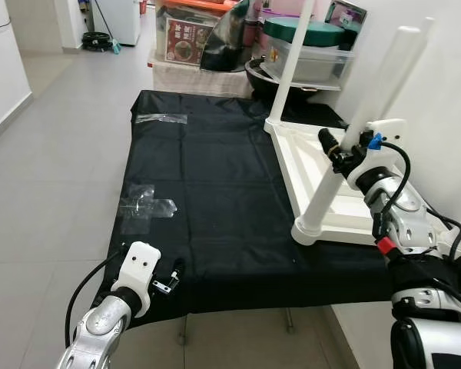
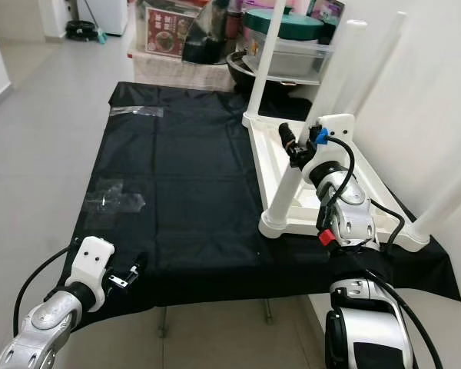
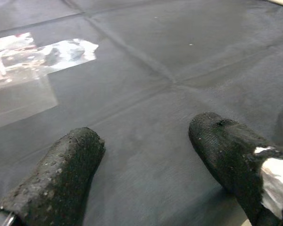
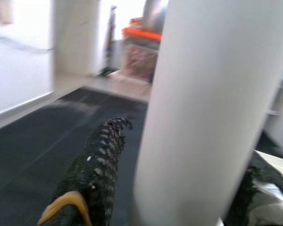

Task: Building children table

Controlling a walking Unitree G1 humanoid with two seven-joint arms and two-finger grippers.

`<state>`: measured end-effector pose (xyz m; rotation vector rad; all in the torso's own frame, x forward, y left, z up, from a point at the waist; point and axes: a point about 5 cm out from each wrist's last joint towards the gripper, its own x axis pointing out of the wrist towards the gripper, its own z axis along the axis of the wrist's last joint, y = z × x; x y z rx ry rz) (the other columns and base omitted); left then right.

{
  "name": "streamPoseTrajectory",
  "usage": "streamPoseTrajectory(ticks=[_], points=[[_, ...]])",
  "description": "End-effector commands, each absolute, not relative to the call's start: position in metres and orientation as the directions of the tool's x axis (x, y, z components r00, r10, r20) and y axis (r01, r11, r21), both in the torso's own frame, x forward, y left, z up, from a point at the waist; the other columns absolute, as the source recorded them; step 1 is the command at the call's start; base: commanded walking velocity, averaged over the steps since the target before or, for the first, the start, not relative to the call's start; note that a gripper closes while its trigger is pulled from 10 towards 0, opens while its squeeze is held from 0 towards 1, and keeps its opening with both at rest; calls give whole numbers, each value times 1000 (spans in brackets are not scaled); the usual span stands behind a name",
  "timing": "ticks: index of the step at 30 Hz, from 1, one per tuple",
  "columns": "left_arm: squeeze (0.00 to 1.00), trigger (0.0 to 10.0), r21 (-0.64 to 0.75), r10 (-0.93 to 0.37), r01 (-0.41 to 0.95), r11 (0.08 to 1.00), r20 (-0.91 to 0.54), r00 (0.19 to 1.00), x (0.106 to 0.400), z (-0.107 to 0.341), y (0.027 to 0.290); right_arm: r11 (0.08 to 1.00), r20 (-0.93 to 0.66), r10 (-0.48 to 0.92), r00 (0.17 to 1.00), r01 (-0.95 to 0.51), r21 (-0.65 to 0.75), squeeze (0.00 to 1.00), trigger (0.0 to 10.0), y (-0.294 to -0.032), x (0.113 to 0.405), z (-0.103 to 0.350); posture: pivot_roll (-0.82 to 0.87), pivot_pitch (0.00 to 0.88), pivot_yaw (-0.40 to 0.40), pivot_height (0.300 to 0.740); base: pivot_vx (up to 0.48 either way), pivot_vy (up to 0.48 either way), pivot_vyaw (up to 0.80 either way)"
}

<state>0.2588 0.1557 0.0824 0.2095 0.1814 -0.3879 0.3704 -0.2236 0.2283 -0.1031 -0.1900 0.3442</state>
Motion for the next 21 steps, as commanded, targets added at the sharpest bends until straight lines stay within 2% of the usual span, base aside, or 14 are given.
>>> streamPoseTrajectory(ticks=[1, 2, 4, 7, 9, 10, 11, 13, 14, 15, 16, 17, 19, 21], points=[[0, 10000, 160, -365, 415, 896, -269, 891, 255, 72, 153, 840, 69, 530, 845, -512, -178, 0, 3373, -199, 367, 210, 70, 0, -164, 740, 0, 0, 0], [0, 10000, 160, -365, 415, 896, -269, 891, 255, 72, 153, 840, 69, 530, 845, -512, -178, 0, 3373, -199, 367, 210, 70, 0, -164, 740, 0, 0, 0], [0, 10000, 164, -357, 408, 898, -272, 894, 253, 72, 156, 769, -29, 619, 785, -613, -182, 0, 0, -193, 362, 194, 73, 0, -164, 740, 0, 0, 0], [0, 10000, 165, -355, 407, 899, -273, 894, 252, 72, 157, 791, -86, 580, 810, -585, -179, 0, 0, -197, 364, 186, 73, 0, -163, 740, 0, 0, 0], [0, 10000, 164, -358, 410, 897, -273, 893, 253, 72, 156, 920, -118, 333, 936, -350, -175, 0, 0, -215, 377, 181, 67, 0, -159, 740, 0, 0, 0], [0, 10000, 164, -358, 410, 897, -273, 893, 253, 72, 156, 920, -118, 333, 936, -350, -175, 0, 0, -215, 377, 181, 67, 0, -159, 740, 0, 0, 0], [0, 10000, 164, -359, 411, 897, -273, 892, 253, 72, 156, 959, -126, 200, 972, -221, -179, 0, 0, -224, 382, 180, 67, 0, -159, 740, 0, 0, 0], [0, 10000, 164, -359, 411, 897, -273, 892, 253, 72, 156, 961, -125, 189, 974, -209, -180, 0, 0, -224, 382, 180, 67, 0, -159, 740, 0, 0, 0], [0, 10000, 163, -361, 412, 896, -272, 892, 253, 73, 155, 986, -111, -60, 992, 42, -160, 0, 0, -243, 382, 179, 64, 0, -158, 740, 0, 0, 0], [0, 10000, 163, -361, 412, 896, -272, 892, 253, 73, 155, 986, -111, -60, 992, 42, -160, 0, 0, -243, 382, 179, 64, 0, -158, 740, 0, 0, 0], [0, 10000, 163, -362, 413, 896, -271, 892, 254, 73, 155, 963, -110, -244, 963, 227, -147, 0, 0, -256, 380, 177, 64, 0, -158, 740, 0, 0, 0], [0, 10000, 163, -362, 413, 896, -271, 892, 254, 73, 155, 963, -110, -244, 963, 227, -147, 0, 0, -256, 380, 177, 64, 0, -158, 740, 0, 0, 0], [0, 10000, 160, -361, 412, 897, -271, 892, 254, 73, 155, 798, -117, -601, 790, 600, -47, 0, 0, -271, 359, 165, 67, 0, -161, 740, 0, 0, 0], [0, 10000, 158, -363, 414, 896, -275, 890, 252, 72, 155, 764, -119, -641, 759, 645, 2, 0, 0, -253, 347, 163, 64, 0, -154, 740, 0, 0, 0]])
